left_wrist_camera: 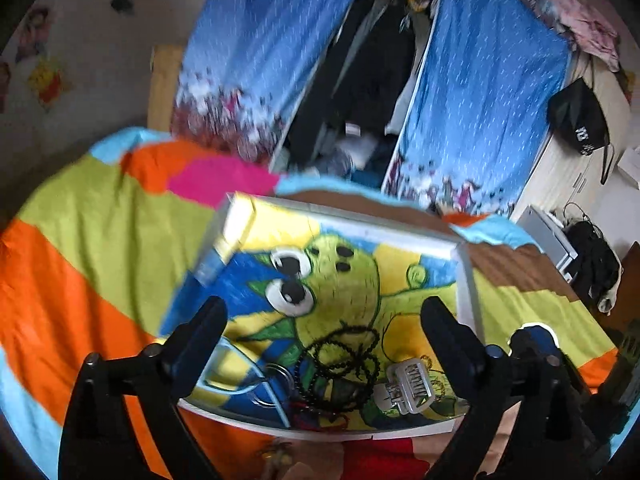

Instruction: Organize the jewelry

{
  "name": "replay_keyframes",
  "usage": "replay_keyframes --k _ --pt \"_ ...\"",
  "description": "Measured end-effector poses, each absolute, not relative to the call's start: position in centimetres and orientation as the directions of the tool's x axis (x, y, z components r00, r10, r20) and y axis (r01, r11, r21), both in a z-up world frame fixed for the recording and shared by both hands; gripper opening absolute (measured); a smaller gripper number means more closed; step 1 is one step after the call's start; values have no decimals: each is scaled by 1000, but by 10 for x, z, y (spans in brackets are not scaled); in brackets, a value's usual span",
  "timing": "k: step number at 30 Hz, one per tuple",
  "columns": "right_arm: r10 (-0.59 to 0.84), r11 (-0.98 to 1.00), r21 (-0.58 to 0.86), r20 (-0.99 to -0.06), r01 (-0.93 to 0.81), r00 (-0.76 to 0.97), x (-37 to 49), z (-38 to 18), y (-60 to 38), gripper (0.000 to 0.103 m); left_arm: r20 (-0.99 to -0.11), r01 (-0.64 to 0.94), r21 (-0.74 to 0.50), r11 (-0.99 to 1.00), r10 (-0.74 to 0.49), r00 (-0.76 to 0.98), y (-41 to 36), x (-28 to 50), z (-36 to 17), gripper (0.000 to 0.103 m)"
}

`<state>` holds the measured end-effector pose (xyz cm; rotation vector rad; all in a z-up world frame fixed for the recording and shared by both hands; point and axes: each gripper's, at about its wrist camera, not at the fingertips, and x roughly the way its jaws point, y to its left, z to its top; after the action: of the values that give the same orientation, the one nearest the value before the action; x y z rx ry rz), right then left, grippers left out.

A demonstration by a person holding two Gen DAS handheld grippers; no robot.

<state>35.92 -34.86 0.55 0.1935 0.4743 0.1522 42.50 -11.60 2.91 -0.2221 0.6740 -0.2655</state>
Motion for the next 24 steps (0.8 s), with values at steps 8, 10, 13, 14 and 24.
replay_keyframes --k 8,10,13,14,24 --pt "211 966 206 -261 -159 942 287 62 -332 103 -445 193 -186 963 -258 858 -99 338 87 101" --pt "207 967 195 -229 -163 951 269 70 -329 103 -423 200 -178 964 -258 868 -91 314 97 101" --pt "206 971 162 -190 -176 960 240 85 -319 103 -400 208 -172 963 -262 878 -80 281 108 101" --pt "203 972 153 -181 -177 962 233 88 -317 103 -394 209 -169 963 -260 882 -76 273 111 101" --pt "223 974 72 -137 -215 965 148 105 -280 103 -337 189 -136 973 -224 914 -43 179 124 101"
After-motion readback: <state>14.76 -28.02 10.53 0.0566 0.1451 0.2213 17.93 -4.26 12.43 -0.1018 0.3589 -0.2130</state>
